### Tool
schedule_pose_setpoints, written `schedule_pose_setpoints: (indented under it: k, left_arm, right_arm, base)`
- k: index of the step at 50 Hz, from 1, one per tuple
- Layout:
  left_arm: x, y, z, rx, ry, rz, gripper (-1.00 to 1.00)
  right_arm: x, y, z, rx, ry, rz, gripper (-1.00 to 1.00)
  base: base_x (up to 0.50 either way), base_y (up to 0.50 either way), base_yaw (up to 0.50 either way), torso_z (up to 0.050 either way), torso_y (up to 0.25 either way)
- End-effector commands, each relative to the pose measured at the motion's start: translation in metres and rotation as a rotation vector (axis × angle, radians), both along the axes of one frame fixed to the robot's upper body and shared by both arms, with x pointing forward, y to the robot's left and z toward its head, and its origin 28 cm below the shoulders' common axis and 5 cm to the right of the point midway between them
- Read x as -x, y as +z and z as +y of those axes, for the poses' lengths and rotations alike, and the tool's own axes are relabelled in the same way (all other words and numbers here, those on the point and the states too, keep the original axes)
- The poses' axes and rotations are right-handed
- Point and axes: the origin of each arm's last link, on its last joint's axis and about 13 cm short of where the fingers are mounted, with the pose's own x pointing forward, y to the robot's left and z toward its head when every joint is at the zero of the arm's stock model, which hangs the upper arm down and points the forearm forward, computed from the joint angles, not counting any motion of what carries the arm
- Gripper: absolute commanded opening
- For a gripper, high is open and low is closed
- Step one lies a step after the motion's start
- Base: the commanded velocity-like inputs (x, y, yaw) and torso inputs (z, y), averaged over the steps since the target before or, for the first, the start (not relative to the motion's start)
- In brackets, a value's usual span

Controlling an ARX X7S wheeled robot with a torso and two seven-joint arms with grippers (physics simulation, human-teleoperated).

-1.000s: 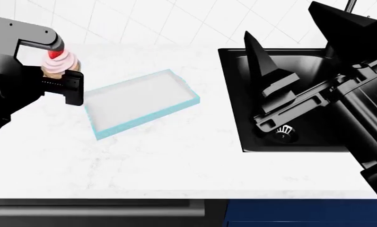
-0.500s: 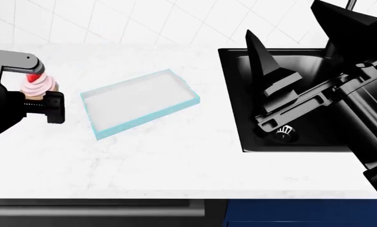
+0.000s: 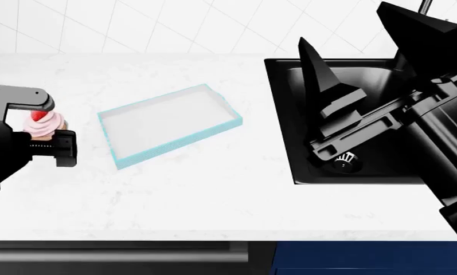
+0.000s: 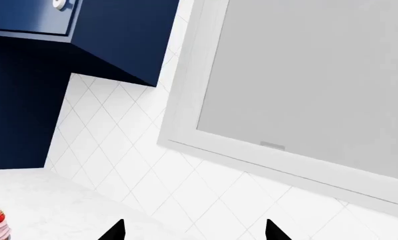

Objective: Move the fresh-baked cupcake off the tray onto the counter, and place the bowl used for mixing into the sink.

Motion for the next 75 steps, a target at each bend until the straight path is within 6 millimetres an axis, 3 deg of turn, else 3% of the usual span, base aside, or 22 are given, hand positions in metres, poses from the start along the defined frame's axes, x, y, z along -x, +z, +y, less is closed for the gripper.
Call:
schedule_pose_setpoints:
  k: [1, 17, 33, 34, 40, 60, 69, 75]
  left_arm:
    - [0.003, -0.014, 0.002, 0.026, 0.024, 0.021, -1.00]
    - [0.007, -0.034, 0.004, 0.045, 0.041, 0.049, -1.00]
    - [0.012, -0.041, 0.005, 0.058, 0.040, 0.062, -1.00]
    - [0.011, -0.038, 0.005, 0.068, 0.037, 0.046, 1.00]
    - [0.015, -0.019, 0.001, 0.053, 0.004, -0.012, 1.00]
    - [0.015, 0.014, -0.004, -0.031, -0.011, -0.199, 1.00]
    - [0.024, 0.029, -0.009, -0.054, -0.054, -0.235, 1.00]
    - [0.037, 0.054, -0.013, -0.074, -0.086, -0.323, 1.00]
  right_arm:
    - [-0.001, -0.001, 0.000, -0.003, 0.001, 0.003, 1.00]
    - [0.000, -0.002, 0.000, -0.009, 0.002, 0.006, 1.00]
    - [0.000, -0.001, 0.000, -0.005, 0.003, 0.004, 1.00]
    - [0.000, -0.002, 0.000, -0.007, 0.005, 0.005, 1.00]
    - [-0.002, -0.004, 0.000, -0.007, 0.005, 0.010, 1.00]
    - [-0.001, -0.008, -0.001, -0.016, 0.005, 0.022, 1.00]
    - [0.000, -0.007, -0.001, -0.017, 0.004, 0.019, 1.00]
    - [0.000, -0.005, 0.000, -0.015, 0.005, 0.013, 1.00]
  base:
    - [0.00, 0.00, 0.00, 0.000, 0.000]
    - [0.00, 0.00, 0.00, 0.000, 0.000]
    - [0.00, 0.00, 0.00, 0.000, 0.000]
    - [0.00, 0.00, 0.00, 0.000, 0.000]
    - [0.00, 0.00, 0.00, 0.000, 0.000]
    - [0.00, 0.00, 0.00, 0.000, 0.000]
    - [0.00, 0.00, 0.00, 0.000, 0.000]
    - [0.00, 0.00, 0.00, 0.000, 0.000]
